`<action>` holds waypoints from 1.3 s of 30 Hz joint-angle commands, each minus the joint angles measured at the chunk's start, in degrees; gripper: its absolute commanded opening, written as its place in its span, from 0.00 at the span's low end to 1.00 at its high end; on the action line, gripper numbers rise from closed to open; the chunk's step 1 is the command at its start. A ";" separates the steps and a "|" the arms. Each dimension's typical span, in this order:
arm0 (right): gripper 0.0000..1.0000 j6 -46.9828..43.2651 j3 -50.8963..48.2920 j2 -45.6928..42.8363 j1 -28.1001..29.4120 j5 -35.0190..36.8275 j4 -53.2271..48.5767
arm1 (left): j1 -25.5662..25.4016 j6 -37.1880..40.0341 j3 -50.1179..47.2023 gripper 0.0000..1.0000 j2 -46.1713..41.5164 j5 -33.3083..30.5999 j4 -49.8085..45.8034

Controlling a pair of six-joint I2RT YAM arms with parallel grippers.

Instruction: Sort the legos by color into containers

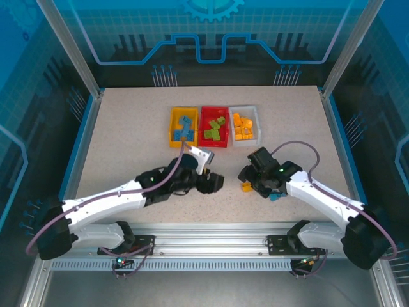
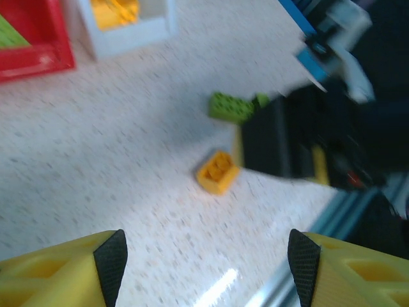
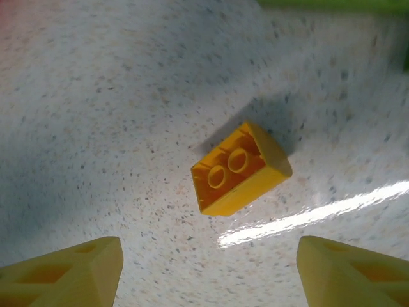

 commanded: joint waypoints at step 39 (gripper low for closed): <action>0.28 -31.53 24.16 16.15 -12.49 14.76 4.87 | 2.06 -8.07 17.18 0.70 5.30 -6.83 -7.35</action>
